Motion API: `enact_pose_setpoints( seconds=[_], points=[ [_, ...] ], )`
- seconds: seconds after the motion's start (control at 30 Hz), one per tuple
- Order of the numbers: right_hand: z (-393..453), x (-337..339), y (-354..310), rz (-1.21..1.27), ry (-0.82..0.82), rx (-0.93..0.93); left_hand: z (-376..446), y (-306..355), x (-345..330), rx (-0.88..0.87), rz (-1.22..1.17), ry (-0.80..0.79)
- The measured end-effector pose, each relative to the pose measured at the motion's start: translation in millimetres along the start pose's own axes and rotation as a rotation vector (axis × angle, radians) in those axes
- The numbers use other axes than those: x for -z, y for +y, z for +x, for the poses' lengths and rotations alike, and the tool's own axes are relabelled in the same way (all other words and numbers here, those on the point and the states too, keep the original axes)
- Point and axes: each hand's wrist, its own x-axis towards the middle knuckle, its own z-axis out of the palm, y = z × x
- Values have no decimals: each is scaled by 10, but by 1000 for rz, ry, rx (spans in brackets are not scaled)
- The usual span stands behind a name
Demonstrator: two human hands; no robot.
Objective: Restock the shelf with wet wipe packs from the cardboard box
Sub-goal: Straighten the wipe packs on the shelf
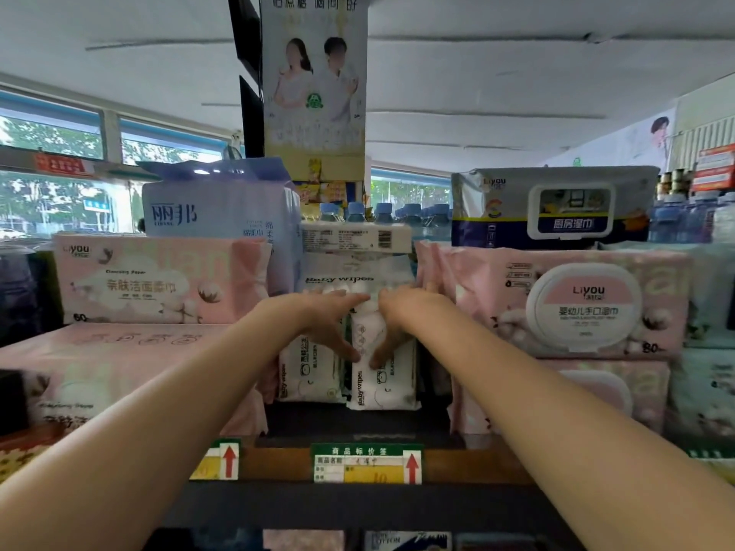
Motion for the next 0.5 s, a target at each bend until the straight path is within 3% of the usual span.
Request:
enact_pose_setpoints(
  seconds=[0.13, 0.3, 0.5],
  points=[
    [74, -30, 63, 70, -17, 29, 62, -28, -94, -2, 40, 66],
    [-15, -103, 41, 201, 111, 140, 39, -49, -120, -20, 78, 76],
    [-23, -176, -79, -25, 165, 17, 15, 15, -146, -3, 59, 98]
  ],
)
